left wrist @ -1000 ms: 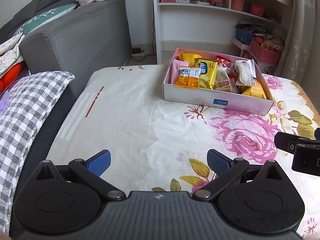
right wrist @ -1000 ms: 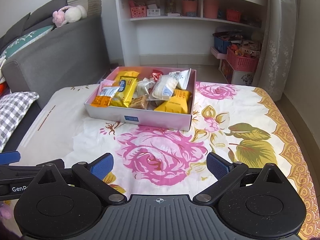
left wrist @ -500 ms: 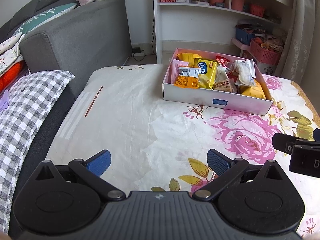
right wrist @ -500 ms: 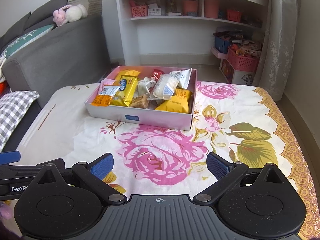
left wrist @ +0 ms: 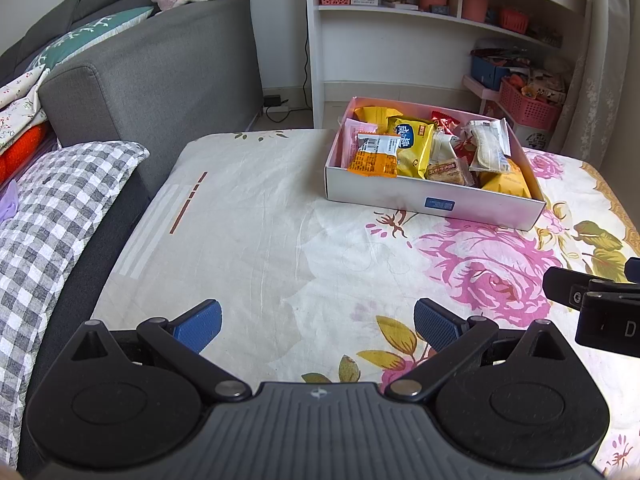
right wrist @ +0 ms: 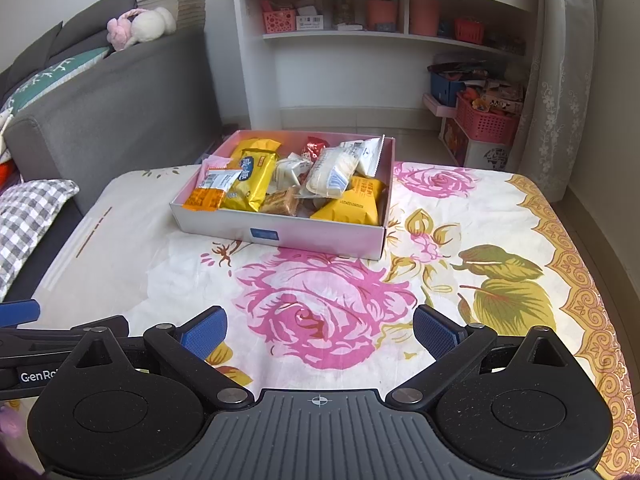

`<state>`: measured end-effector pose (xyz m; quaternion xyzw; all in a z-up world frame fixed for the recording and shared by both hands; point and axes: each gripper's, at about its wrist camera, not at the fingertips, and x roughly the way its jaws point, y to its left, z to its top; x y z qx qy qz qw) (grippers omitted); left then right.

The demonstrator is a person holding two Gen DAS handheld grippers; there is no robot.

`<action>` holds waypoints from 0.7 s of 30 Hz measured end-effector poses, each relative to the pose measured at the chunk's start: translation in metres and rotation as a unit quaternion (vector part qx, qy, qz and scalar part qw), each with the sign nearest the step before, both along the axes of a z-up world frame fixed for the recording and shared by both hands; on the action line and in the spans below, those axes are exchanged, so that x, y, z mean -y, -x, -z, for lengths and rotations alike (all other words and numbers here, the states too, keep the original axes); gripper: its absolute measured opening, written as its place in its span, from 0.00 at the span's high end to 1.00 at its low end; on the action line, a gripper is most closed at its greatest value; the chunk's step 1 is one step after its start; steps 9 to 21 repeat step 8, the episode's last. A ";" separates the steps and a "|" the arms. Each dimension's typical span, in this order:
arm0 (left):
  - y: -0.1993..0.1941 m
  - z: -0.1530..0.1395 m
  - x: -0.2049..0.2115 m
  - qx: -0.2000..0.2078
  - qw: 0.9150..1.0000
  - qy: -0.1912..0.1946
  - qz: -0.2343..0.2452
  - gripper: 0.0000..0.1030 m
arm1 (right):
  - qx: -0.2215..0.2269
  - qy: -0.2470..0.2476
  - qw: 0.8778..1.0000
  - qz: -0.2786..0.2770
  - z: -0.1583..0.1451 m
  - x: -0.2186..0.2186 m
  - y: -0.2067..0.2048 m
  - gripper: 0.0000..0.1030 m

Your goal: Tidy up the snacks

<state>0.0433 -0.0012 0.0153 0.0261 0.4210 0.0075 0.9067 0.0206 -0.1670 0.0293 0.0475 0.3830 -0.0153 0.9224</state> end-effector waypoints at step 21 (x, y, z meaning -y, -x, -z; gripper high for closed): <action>0.001 0.000 0.001 -0.002 1.000 -0.001 0.001 0.00 | 0.000 0.000 1.000 0.000 0.000 0.000 0.000 0.02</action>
